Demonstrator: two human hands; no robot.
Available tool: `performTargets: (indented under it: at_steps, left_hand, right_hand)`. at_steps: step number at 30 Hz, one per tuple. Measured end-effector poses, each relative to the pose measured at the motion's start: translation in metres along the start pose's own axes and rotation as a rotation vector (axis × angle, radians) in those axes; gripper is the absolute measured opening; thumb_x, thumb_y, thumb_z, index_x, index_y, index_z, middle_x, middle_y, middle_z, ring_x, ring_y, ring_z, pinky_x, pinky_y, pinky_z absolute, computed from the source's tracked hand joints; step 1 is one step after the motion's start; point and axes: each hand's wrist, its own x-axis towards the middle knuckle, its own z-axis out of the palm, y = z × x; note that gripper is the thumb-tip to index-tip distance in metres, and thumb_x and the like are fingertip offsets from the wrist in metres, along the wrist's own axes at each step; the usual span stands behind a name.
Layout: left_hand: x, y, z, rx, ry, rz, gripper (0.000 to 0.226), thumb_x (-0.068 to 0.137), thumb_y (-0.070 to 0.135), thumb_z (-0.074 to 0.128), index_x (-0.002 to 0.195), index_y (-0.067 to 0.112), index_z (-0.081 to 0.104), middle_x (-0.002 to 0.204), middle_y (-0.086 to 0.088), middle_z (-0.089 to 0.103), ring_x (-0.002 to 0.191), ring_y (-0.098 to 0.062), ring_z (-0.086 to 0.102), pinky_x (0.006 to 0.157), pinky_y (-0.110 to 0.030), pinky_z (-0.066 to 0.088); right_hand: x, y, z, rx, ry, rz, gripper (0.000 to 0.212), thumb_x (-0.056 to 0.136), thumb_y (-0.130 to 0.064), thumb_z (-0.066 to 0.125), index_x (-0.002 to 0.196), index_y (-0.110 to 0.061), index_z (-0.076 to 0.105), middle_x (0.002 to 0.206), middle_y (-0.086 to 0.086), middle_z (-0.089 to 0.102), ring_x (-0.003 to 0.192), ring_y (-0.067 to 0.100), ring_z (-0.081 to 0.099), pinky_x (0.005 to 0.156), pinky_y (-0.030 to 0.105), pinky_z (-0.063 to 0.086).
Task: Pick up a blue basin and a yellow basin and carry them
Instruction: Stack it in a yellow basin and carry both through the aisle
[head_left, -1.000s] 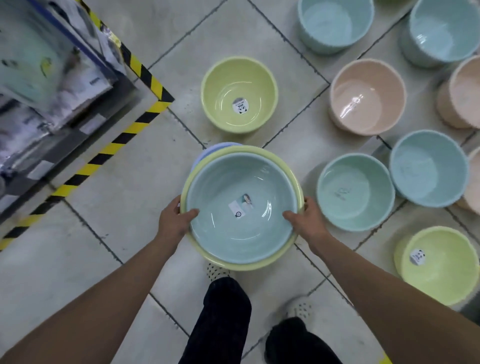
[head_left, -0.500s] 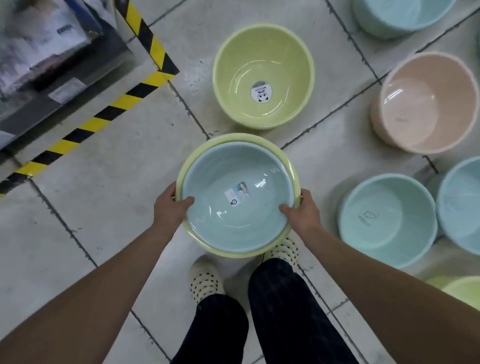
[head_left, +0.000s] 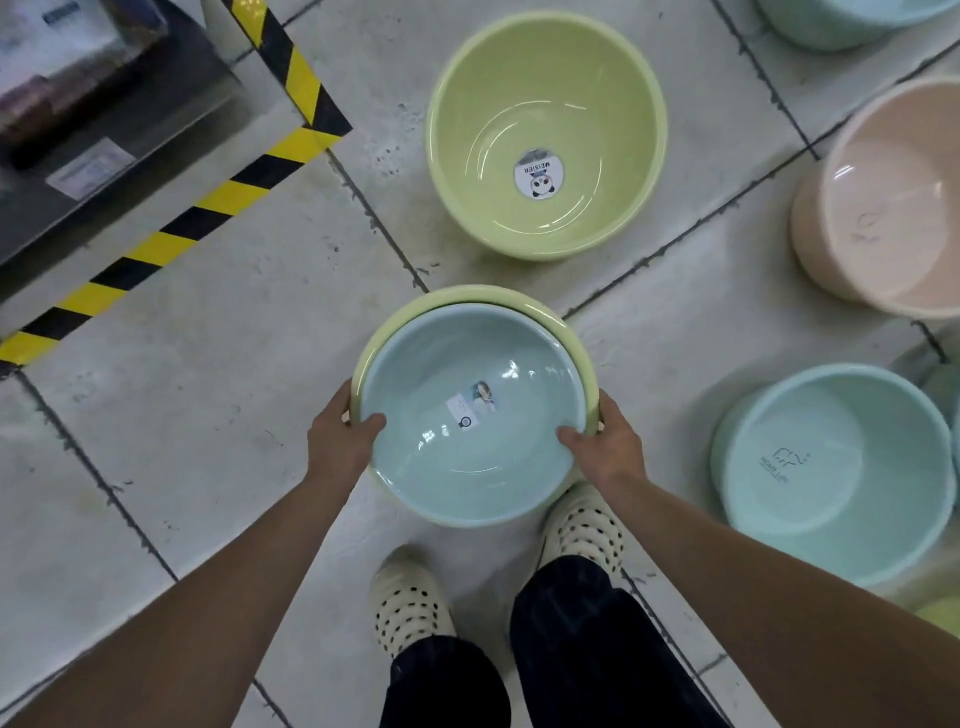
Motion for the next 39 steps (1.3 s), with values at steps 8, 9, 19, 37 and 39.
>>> performTargets:
  at_steps: [8,9,19,37,39]
  left_hand:
    - [0.017,0.001,0.002,0.085,-0.081,0.042,0.045,0.081,0.026,0.071,0.124,0.027,0.062,0.103,0.000,0.068,0.098,-0.029,0.065,0.084,-0.038,0.053]
    - [0.017,0.003,0.001,0.089,-0.088,0.043,0.042,0.084,0.022,0.072,0.124,0.026,0.062,0.104,-0.001,0.069,0.099,-0.030,0.066,0.084,-0.037,0.052]
    - [-0.034,0.117,-0.045,0.100,-0.164,0.098,0.043,0.084,0.018,0.076,0.121,0.034,0.060,0.103,0.003,0.071,0.099,-0.027,0.068,0.090,-0.042,0.055]
    - [0.008,0.366,-0.051,0.251,-0.204,0.170,0.032,0.089,0.018,0.072,0.119,0.009,0.065,0.107,-0.006,0.068,0.095,-0.025,0.065,0.069,-0.028,0.048]
    - [0.037,0.378,-0.040,0.271,-0.201,0.202,0.034,0.089,0.017,0.071,0.121,0.007,0.065,0.107,-0.008,0.069,0.095,-0.026,0.065,0.065,-0.027,0.048]
  right_hand:
    - [0.012,0.011,0.004,0.070,-0.097,0.052,0.072,0.092,-0.016,0.071,0.153,-0.030,0.033,0.120,0.000,0.055,0.104,0.022,0.052,0.087,0.035,0.048]
    - [0.011,0.011,0.002,0.074,-0.109,0.061,0.072,0.092,-0.016,0.071,0.153,-0.028,0.034,0.118,-0.001,0.054,0.104,0.022,0.052,0.086,0.034,0.047]
    - [-0.054,-0.051,-0.071,0.255,-0.033,0.114,0.067,0.088,-0.015,0.071,0.147,-0.029,0.043,0.119,0.001,0.061,0.108,0.026,0.062,0.095,0.044,0.054]
    - [-0.028,-0.218,-0.176,0.377,0.153,0.164,0.045,0.082,-0.020,0.077,0.124,-0.011,0.063,0.115,0.009,0.070,0.103,0.030,0.067,0.087,0.039,0.056]
    - [-0.007,-0.226,-0.164,0.427,0.209,0.192,0.042,0.080,-0.023,0.077,0.119,-0.011,0.066,0.112,0.011,0.072,0.099,0.030,0.069,0.088,0.043,0.058]
